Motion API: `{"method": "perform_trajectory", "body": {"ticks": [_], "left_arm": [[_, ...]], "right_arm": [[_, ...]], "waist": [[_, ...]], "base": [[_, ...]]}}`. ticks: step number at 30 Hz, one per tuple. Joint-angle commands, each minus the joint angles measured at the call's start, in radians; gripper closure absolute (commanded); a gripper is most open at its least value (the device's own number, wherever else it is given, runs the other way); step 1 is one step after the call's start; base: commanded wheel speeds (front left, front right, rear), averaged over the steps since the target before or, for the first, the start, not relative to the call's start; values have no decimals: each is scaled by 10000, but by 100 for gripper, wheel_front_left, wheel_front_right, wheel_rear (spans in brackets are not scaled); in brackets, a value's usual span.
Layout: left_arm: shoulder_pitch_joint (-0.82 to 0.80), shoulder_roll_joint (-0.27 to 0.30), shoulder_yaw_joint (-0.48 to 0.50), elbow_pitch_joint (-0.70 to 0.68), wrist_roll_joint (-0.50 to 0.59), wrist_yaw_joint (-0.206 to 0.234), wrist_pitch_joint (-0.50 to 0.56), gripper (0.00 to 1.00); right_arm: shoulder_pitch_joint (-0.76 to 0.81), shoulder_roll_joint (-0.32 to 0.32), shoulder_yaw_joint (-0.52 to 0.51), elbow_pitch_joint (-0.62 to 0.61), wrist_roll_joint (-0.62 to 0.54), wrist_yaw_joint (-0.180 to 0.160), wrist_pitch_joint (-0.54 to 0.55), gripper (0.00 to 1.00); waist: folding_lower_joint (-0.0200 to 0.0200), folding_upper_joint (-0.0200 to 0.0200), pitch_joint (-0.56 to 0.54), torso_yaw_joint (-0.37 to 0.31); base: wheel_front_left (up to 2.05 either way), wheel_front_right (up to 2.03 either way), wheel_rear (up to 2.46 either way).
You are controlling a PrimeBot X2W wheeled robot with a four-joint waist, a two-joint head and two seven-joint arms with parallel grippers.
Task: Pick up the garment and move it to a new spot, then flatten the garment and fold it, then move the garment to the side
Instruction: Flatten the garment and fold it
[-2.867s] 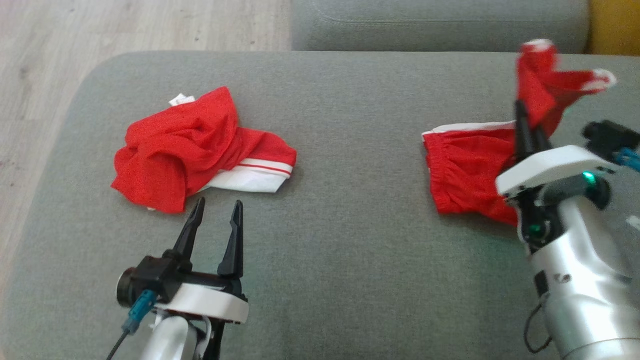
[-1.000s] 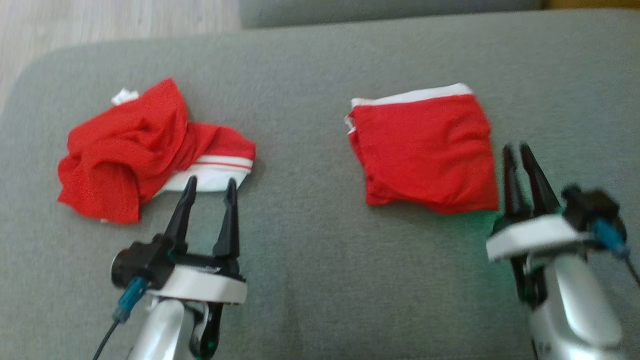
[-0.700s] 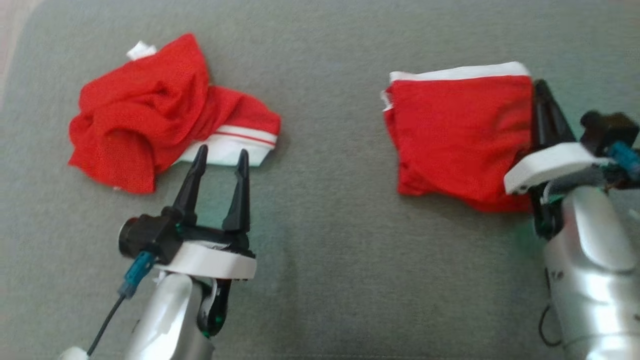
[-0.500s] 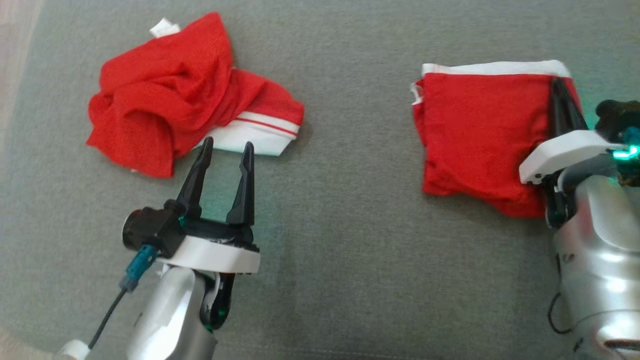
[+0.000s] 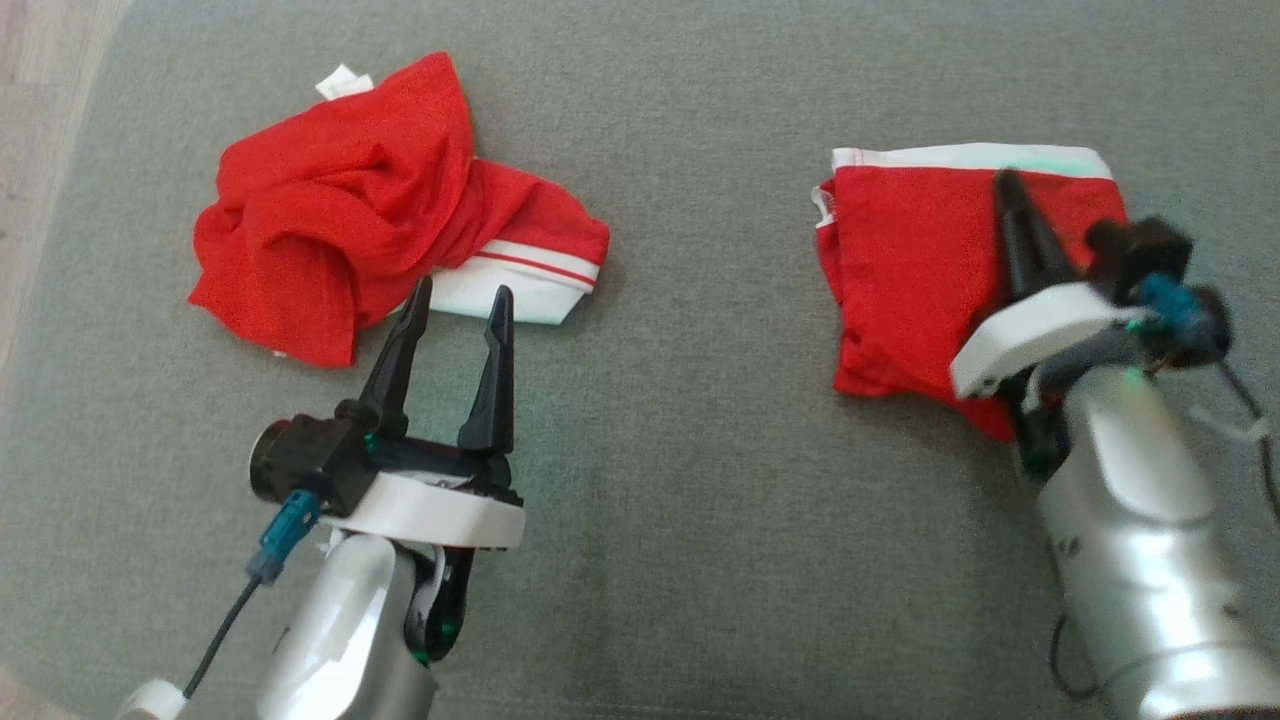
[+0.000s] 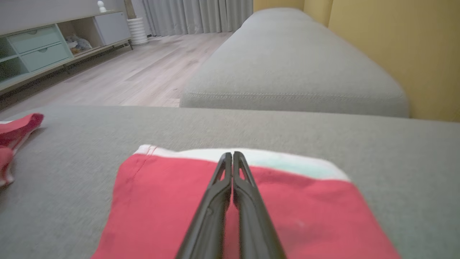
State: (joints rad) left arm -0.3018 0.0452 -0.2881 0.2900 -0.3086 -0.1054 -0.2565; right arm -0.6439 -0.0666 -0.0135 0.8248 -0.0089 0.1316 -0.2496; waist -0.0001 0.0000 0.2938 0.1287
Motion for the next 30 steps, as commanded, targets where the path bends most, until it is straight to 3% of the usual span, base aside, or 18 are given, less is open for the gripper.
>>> {"method": "perform_trajectory", "body": {"ticks": [1,5,10,16,22,23,24,25,30], "left_arm": [[-116,51,323,-243,14,48,-53,0],[-86,51,336,-239,27,53,-53,0],[-121,51,309,-209,20,61,-53,0],[3,51,530,-176,169,77,-53,0],[243,51,901,-232,331,70,-53,0],[292,51,996,-238,376,69,-53,0],[346,51,1088,-235,418,65,-53,0],[401,51,1166,-223,454,58,-53,0],[867,51,1412,-176,496,27,-53,0]], "right_arm": [[230,155,439,-276,298,-9,-118,100],[692,160,1715,79,1061,-9,-119,100],[605,162,2415,899,1429,-9,-120,100],[630,163,2044,60,1656,-9,-121,100],[1528,163,1001,-2098,1703,-9,-121,100],[1747,163,931,-2460,1695,-9,-121,96],[1986,163,874,-2788,1624,-9,-121,10],[2244,163,826,-3051,1590,-9,-121,0],[3690,163,521,-4121,1645,-9,-121,0]], "waist": [[1,0,-81,-66],[1,0,-165,-217],[1,0,-227,-357],[1,0,-593,-733],[1,0,-1074,-1235],[1,0,-1140,-1329],[1,0,-1211,-1420],[1,0,-1284,-1497],[1,0,-1690,-1869]], "base": [[0,0,0],[0,0,0],[0,0,0],[0,0,0],[0,0,0],[0,0,0],[0,0,0],[0,0,0],[0,0,0]]}}
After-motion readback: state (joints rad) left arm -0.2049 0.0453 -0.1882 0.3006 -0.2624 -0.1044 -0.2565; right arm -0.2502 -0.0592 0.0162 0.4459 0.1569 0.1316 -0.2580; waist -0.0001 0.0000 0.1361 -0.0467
